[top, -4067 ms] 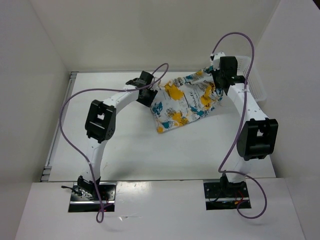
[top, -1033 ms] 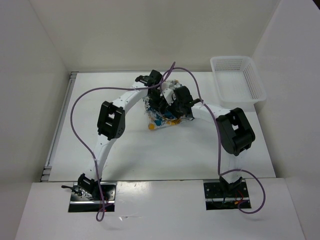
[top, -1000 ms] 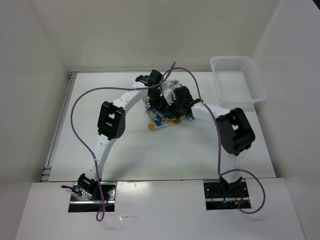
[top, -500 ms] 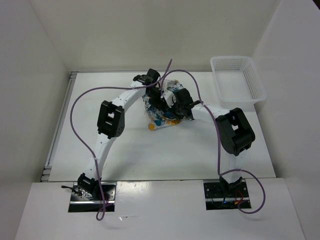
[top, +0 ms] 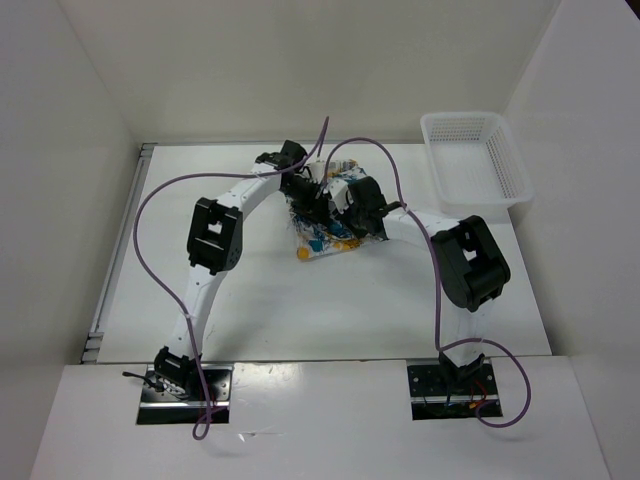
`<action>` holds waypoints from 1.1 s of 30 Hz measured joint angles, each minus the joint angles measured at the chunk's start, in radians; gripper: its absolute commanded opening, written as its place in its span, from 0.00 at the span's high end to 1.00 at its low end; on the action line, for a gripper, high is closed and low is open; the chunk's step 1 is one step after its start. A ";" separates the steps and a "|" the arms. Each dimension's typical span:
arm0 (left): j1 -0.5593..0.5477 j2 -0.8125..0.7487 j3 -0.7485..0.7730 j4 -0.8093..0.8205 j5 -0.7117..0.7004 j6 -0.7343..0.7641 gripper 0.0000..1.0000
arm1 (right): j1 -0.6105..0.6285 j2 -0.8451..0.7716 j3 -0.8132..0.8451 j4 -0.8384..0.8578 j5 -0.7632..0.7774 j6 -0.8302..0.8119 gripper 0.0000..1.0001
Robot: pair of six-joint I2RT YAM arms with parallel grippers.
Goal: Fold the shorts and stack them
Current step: Fold the shorts
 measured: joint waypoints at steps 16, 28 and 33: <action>-0.006 0.008 -0.018 0.011 0.106 -0.001 1.00 | 0.000 0.000 -0.006 0.006 -0.005 0.027 0.71; 0.080 -0.114 -0.036 -0.079 -0.019 0.001 1.00 | 0.000 -0.066 0.007 0.002 0.016 0.022 0.71; 0.088 -0.187 -0.131 -0.105 -0.089 0.002 1.00 | 0.000 -0.077 0.021 0.005 0.012 0.000 0.70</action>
